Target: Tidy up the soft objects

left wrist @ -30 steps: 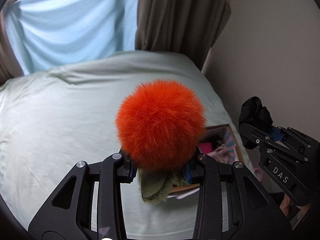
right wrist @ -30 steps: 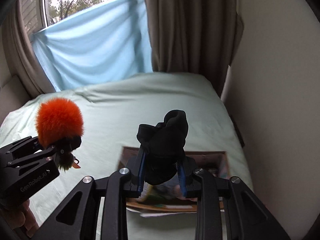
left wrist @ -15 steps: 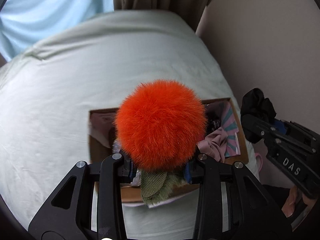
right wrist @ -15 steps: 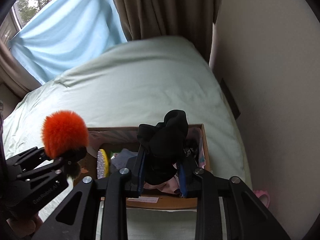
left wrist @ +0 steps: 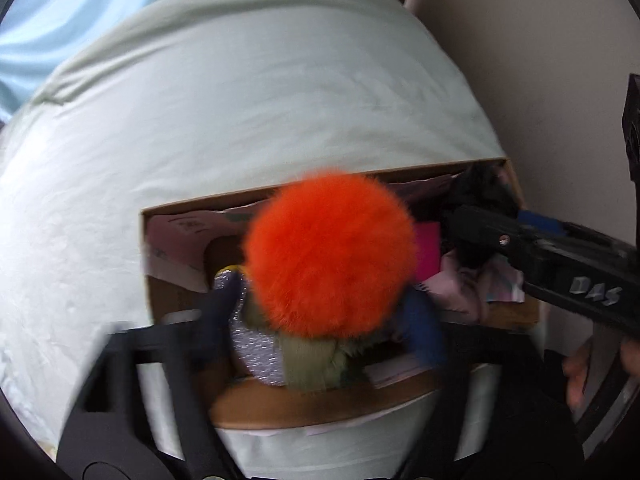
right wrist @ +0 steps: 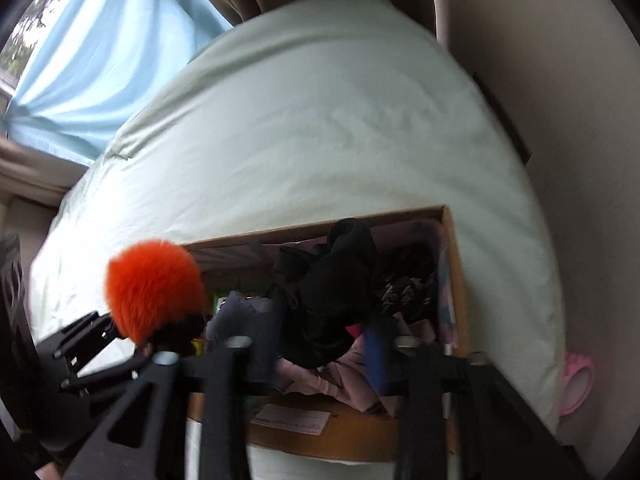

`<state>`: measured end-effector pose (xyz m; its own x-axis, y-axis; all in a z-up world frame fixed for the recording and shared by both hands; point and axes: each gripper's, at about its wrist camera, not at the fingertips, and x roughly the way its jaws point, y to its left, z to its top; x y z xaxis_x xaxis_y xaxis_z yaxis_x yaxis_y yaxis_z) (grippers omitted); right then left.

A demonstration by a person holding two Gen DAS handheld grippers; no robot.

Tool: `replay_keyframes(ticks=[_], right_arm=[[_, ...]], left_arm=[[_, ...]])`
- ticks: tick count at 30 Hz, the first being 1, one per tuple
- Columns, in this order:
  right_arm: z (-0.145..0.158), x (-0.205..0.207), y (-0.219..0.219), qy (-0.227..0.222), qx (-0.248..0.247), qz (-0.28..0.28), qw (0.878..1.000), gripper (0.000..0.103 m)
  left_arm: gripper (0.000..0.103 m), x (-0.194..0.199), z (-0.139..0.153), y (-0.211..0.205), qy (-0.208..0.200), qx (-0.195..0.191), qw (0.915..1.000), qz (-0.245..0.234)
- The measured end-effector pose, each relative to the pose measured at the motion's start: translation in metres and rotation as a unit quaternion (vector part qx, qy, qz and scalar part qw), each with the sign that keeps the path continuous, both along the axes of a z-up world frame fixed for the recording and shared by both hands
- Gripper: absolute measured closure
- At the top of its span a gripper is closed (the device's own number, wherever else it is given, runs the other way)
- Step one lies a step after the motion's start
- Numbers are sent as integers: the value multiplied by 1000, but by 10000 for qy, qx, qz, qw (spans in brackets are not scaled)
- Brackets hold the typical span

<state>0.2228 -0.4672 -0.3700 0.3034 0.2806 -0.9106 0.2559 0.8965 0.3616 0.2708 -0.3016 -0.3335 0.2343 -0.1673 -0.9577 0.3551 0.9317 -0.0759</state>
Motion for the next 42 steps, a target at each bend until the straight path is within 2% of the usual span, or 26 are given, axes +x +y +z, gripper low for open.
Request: replay_keyframes(ticks=[1,3,5,13,20,24,31,37,42], right_arm=[[-1,1,-2,14,33,-50,10000,7],[1,0,-2,30,88,-80,9999,1],[6,-1,-2,41,-4,-96,9999,1],[23,-14,-4,18,-248,-193,9995,1],[63,-34,7,-146,-369,-229,9990,1],[106,-50,21,-466,-400,-207,9979,1],[187,-76,63,-1017,-522,-23,9934,1],[259,-106,113,-1730,-869,290,9807,1],[304,-132,155,-2217,-1146,450,9673,1]], left_arm=[[0,-2,3,1,-100,81,9999,-17],[0,-5,6,3,-193,210,9995,-109],[0,-8,8,3,-228,353,9990,-179],[0,-26,22,19,-190,91,9998,-10],[0,-47,62,42,-415,-233,9988,89],[0,-60,94,65,-576,-467,9970,217],[0,-97,172,131,-1208,-625,9894,510],[0,-131,241,195,-1880,-793,9748,898],[0,-161,285,235,-2425,-907,9593,1130]])
